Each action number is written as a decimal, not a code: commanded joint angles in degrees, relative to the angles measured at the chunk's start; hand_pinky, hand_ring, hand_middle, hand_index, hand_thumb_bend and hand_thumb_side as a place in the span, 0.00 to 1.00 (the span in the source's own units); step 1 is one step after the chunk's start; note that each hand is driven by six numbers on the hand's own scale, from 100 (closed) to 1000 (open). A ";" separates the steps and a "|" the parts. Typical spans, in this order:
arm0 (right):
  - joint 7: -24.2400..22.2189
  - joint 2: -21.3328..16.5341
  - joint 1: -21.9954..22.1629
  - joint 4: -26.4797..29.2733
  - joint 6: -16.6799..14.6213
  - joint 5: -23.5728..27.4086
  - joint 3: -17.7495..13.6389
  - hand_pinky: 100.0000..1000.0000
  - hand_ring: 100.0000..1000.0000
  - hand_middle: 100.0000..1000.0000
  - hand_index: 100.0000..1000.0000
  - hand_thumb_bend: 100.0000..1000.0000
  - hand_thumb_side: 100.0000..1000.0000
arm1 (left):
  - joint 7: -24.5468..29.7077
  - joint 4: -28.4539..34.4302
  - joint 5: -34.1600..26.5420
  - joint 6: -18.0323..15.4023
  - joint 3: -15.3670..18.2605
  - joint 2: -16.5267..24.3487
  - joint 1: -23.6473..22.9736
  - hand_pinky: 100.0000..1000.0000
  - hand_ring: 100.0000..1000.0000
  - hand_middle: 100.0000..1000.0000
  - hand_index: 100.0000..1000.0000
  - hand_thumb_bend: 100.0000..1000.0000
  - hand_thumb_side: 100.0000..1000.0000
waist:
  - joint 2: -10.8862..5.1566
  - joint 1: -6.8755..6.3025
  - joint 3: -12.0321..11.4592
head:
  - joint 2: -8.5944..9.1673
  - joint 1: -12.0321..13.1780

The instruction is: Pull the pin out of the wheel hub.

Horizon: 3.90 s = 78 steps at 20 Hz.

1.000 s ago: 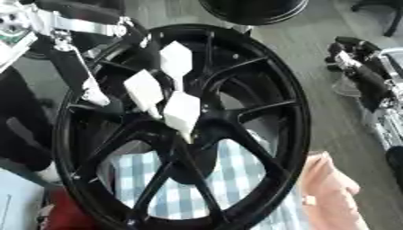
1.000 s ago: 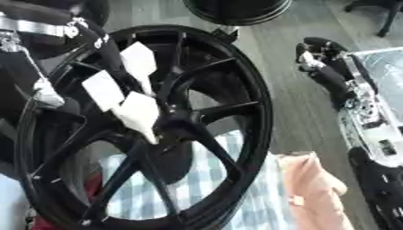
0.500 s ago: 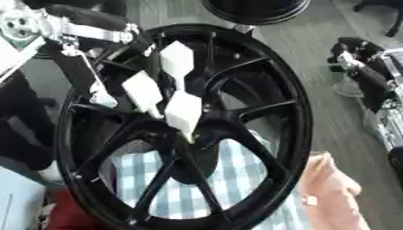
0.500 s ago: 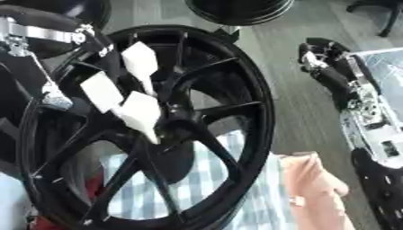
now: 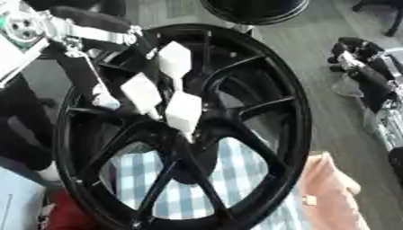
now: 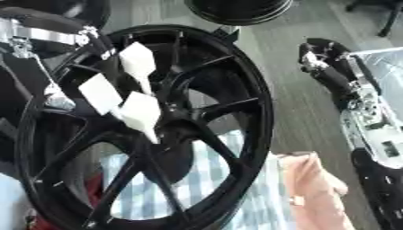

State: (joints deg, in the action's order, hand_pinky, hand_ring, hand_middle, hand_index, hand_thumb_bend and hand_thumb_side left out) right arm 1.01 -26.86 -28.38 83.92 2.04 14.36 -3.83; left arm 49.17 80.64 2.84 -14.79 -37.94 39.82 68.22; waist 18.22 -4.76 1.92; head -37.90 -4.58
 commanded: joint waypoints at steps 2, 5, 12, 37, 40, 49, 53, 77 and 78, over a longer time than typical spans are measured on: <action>0.12 -0.57 -0.57 0.53 0.03 -0.11 -0.53 0.70 0.67 0.62 0.76 0.12 0.30 | 2.80 0.64 0.86 -4.14 0.74 1.04 0.94 0.72 0.60 0.42 0.34 0.15 0.00 | -0.88 0.25 0.07 | 0.27 0.26; 0.19 -0.53 -0.58 0.55 -0.01 -0.01 -0.55 0.70 0.67 0.62 0.76 0.12 0.30 | 2.80 0.58 1.25 -4.75 1.33 0.95 1.12 0.70 0.57 0.37 0.29 0.12 0.00 | -0.88 0.25 0.10 | 0.27 0.30; 0.28 -0.55 -0.59 0.60 -0.06 0.12 -0.59 0.70 0.67 0.62 0.76 0.11 0.30 | 2.80 0.94 1.87 -5.65 2.79 1.04 1.80 0.68 0.53 0.27 0.19 0.14 0.00 | -1.02 0.19 0.09 | 0.13 0.47; 1.99 -2.84 0.33 0.72 -0.94 0.69 -2.67 0.71 0.67 0.62 0.76 0.12 0.28 | -0.31 2.44 -1.35 0.29 29.42 17.22 -6.91 0.66 0.50 0.21 0.17 0.31 0.00 | -1.00 1.04 -3.64 | -0.21 -2.60; 2.50 -3.31 0.35 0.87 -1.19 0.95 -3.19 0.71 0.67 0.62 0.76 0.11 0.28 | -2.61 1.97 -1.60 0.81 32.85 21.50 -11.18 0.66 0.51 0.22 0.18 0.29 0.00 | -0.88 1.36 -4.41 | 0.09 -3.14; 3.24 -3.79 0.42 0.95 -1.56 1.43 -3.90 0.71 0.67 0.62 0.76 0.11 0.28 | -7.83 -1.50 -4.30 1.95 40.18 28.49 -24.98 0.73 0.61 0.45 0.38 0.35 0.00 | -0.82 1.95 -5.05 | 0.50 -3.93; 3.27 -3.75 0.24 1.00 -1.62 1.54 -3.92 0.71 0.67 0.62 0.76 0.11 0.28 | -8.68 -2.87 -4.38 3.15 43.44 29.22 -31.69 0.82 0.80 0.73 0.72 0.48 0.09 | -0.92 1.97 -4.66 | 0.45 -3.59; 2.63 -3.05 -0.75 1.02 -1.54 1.76 -3.32 0.71 0.67 0.62 0.76 0.10 0.28 | -34.60 3.59 -16.81 12.52 48.79 23.92 -36.39 0.74 0.77 0.70 0.73 0.19 0.43 | -1.25 2.35 -3.85 | 0.54 -2.65; 2.56 -2.92 -0.90 1.03 -1.51 1.78 -3.24 0.71 0.67 0.62 0.76 0.10 0.27 | -40.49 5.31 -19.05 14.12 47.58 22.67 -36.93 0.73 0.77 0.71 0.74 0.19 0.44 | -1.24 2.39 -3.73 | 0.56 -2.51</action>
State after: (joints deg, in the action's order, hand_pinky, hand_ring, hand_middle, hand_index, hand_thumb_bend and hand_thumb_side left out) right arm 3.77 -28.51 -28.43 83.94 0.62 15.79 -6.95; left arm 14.18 84.20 -13.77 -2.12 9.71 61.91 30.94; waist 18.45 -2.34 -1.77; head -38.06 -7.33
